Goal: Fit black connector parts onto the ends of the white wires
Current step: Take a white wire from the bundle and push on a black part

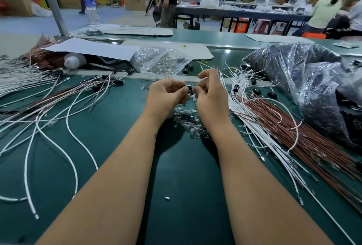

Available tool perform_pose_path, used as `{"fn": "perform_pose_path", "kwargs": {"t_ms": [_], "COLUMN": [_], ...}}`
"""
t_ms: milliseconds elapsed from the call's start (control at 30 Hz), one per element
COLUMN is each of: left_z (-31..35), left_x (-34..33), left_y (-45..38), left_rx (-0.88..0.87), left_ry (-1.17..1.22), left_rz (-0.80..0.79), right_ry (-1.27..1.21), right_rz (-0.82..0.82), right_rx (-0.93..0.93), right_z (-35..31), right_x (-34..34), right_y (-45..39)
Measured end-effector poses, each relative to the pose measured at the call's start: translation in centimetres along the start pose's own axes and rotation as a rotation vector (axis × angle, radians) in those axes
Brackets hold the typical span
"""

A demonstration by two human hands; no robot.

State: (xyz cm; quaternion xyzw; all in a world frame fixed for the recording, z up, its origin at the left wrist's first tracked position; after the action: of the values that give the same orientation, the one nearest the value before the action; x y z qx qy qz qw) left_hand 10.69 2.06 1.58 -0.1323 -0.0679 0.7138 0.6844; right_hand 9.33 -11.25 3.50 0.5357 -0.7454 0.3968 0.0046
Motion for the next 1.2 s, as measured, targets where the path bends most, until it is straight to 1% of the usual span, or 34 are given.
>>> {"fn": "perform_pose_path", "kwargs": {"t_ms": [133, 200, 367, 467, 567, 767, 967, 1033, 1067, 1133, 1200], "left_z": [0.1, 0.2, 0.3, 0.5, 0.4, 0.0, 0.4, 0.8, 1.1, 1.6, 1.9], "left_x": [0.0, -0.1, 0.0, 0.4, 0.3, 0.2, 0.6, 1.5, 2.2, 4.5, 7.2], "left_y": [0.1, 0.1, 0.1, 0.0, 0.1, 0.0, 0.0, 0.0, 0.0, -0.1, 0.4], "left_rx": [-0.012, -0.021, -0.035, -0.043, -0.043, -0.023, -0.069, -0.103, -0.128, -0.153, -0.116], "left_ry": [-0.035, -0.045, -0.071, -0.05, -0.058, -0.071, -0.14, -0.221, -0.296, -0.461, -0.562], "left_rz": [-0.006, -0.009, 0.021, 0.051, 0.031, 0.022, 0.029, 0.092, 0.149, 0.337, 0.567], "right_ry": [0.067, 0.08, 0.059, 0.058, 0.05, 0.082, 0.173, 0.234, 0.279, 0.391, 0.462], "right_rz": [-0.07, -0.071, -0.094, -0.068, -0.027, -0.048, -0.168, -0.142, -0.106, 0.013, 0.12], "right_rx": [0.061, 0.082, 0.065, 0.05, 0.043, 0.073, 0.12, 0.108, 0.084, 0.045, 0.019], "right_z": [-0.5, -0.7, -0.9, -0.9, -0.8, -1.1, -1.4, -1.1, -0.7, 0.0, 0.5], "right_x": [-0.6, -0.6, -0.8, -0.6, -0.2, -0.4, -1.5, -1.1, -0.6, 1.0, 2.4], "right_y": [0.2, 0.3, 0.4, 0.4, 0.2, 0.3, 0.4, 0.3, 0.2, -0.1, -0.3]}}
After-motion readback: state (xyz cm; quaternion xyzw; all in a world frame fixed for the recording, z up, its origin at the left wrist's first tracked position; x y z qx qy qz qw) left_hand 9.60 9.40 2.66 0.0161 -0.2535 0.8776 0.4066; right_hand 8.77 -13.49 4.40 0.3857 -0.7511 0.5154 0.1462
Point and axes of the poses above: each hand's wrist, its own y-axis away from the middle knuckle, its own x-axis out of the back of the hand, z = x × y, the point moved 8 cm from there along -y, towards the middle knuckle, and after that the axes turned 5 degrees about y, right-handed, at the moved point
